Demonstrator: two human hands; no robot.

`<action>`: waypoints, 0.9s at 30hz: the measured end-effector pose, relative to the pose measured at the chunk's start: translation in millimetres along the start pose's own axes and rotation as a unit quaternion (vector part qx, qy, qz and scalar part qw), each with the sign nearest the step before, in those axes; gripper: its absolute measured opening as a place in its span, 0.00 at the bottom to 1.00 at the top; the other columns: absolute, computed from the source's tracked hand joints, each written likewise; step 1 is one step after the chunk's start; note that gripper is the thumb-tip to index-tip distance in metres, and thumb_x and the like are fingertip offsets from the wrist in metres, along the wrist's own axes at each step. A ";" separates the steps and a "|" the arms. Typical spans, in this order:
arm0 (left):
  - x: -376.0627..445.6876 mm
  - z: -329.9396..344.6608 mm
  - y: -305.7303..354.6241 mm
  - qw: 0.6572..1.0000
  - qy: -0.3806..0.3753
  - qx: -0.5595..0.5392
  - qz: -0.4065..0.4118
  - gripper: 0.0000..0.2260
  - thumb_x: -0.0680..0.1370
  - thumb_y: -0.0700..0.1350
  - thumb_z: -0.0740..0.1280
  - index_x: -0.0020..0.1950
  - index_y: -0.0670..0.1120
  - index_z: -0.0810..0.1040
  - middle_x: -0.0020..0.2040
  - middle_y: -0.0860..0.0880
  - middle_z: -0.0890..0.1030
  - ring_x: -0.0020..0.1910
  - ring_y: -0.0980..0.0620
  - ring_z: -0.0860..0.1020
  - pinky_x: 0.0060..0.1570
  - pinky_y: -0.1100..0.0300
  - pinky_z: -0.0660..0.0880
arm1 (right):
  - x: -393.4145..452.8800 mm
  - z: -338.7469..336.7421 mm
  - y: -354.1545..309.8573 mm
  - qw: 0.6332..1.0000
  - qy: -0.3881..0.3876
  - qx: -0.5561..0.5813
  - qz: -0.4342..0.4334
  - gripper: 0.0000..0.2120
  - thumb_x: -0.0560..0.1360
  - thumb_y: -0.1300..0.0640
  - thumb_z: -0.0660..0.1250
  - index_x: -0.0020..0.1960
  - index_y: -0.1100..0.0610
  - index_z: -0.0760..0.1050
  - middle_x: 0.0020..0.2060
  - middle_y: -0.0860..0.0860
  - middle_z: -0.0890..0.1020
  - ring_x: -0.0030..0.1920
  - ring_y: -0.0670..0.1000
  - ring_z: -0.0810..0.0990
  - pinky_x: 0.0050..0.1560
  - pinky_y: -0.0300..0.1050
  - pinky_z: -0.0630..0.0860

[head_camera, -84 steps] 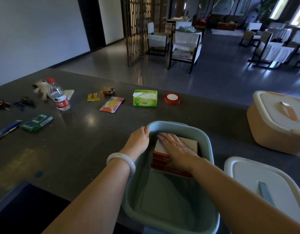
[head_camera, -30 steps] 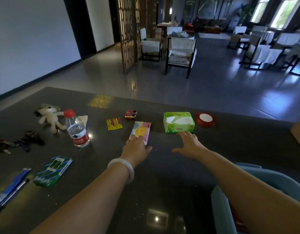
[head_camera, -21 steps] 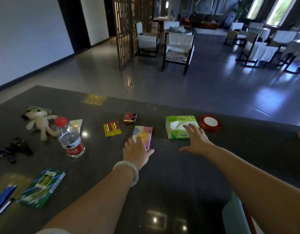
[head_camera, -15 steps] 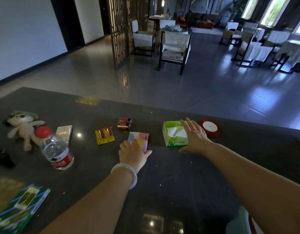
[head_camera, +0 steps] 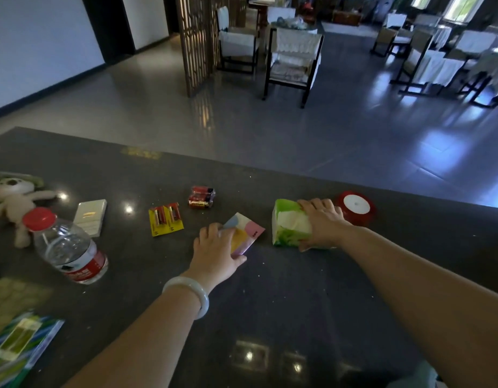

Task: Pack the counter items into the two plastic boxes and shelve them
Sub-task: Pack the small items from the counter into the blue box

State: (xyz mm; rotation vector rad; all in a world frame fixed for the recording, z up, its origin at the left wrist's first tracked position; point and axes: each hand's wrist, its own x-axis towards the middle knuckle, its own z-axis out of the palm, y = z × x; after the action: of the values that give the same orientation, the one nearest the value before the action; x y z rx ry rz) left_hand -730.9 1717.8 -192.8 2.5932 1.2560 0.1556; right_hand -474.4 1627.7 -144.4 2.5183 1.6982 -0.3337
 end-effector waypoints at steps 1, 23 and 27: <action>-3.7 -0.5 -0.1 1.000 -0.004 -0.002 0.001 0.31 0.72 0.63 0.68 0.71 0.54 0.63 0.69 0.47 0.62 0.68 0.45 0.63 0.66 0.50 0.64 | -6.8 2.4 -2.4 1.000 0.000 -0.001 0.001 0.59 0.55 0.34 0.77 0.77 0.48 0.49 0.69 0.51 0.63 0.69 0.57 0.58 0.67 0.59 0.60; -143.5 -12.3 -2.4 0.996 -0.060 -0.063 -0.026 0.40 0.69 0.57 0.74 0.75 0.54 0.58 0.68 0.48 0.62 0.68 0.44 0.61 0.67 0.48 0.63 | -164.2 20.4 -62.2 0.999 -0.027 0.031 -0.021 0.52 0.57 0.29 0.70 0.72 0.54 0.59 0.62 0.53 0.64 0.63 0.57 0.65 0.65 0.52 0.65; -154.2 -21.1 -1.8 0.993 -0.056 -0.092 -0.044 0.38 0.70 0.56 0.74 0.75 0.55 0.58 0.66 0.48 0.61 0.68 0.44 0.61 0.67 0.48 0.63 | -176.4 12.2 -64.5 0.998 0.020 0.057 0.002 0.49 0.59 0.32 0.73 0.70 0.54 0.60 0.64 0.52 0.67 0.64 0.56 0.65 0.66 0.52 0.63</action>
State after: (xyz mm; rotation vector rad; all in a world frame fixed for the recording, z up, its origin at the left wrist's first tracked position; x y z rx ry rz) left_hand -832.5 1601.9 -170.7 2.3536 1.2505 0.1008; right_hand -599.1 1490.2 -113.0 2.6237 1.7360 -0.3938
